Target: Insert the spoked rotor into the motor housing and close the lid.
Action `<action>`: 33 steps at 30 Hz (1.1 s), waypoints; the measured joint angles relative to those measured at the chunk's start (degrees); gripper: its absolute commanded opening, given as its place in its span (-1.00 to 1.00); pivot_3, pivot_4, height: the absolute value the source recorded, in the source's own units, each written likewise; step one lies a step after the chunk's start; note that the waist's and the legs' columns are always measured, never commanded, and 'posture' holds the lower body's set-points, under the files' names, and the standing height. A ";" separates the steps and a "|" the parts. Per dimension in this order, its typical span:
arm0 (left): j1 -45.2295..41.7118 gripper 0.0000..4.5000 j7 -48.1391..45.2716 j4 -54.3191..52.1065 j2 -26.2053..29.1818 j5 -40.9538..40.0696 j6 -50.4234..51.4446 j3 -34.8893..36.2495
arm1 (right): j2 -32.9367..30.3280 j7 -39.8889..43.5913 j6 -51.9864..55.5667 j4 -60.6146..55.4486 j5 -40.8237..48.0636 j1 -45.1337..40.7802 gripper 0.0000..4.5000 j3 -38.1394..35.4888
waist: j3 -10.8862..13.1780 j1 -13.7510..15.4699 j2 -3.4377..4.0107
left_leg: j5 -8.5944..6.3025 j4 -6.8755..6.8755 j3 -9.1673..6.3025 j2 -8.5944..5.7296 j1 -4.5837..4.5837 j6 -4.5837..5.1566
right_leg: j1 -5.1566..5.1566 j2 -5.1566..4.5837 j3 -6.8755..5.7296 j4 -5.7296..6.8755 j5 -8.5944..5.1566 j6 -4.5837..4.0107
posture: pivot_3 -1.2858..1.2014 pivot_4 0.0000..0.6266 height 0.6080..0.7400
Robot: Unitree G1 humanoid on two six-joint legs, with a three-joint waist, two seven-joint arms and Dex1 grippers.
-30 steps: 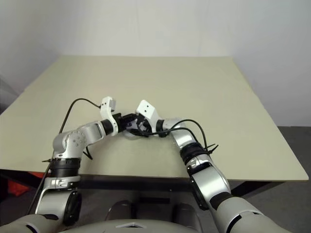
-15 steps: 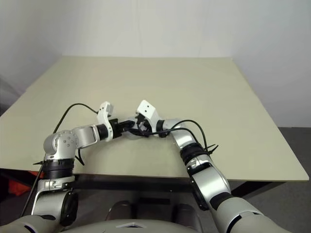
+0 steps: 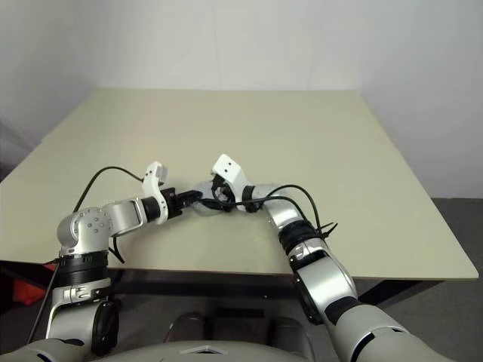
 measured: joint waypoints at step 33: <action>-0.30 -1.00 0.20 -0.82 0.35 -0.08 0.99 0.75 | -0.39 2.97 2.92 -2.20 2.94 0.76 0.99 -1.65 | 0.01 -0.14 0.21 | 0.00 -0.69 0.08 0.00 -0.12 0.00 | -0.13 0.02 -0.03 -0.61 0.00 0.00 | 0.03 -1.00 1.00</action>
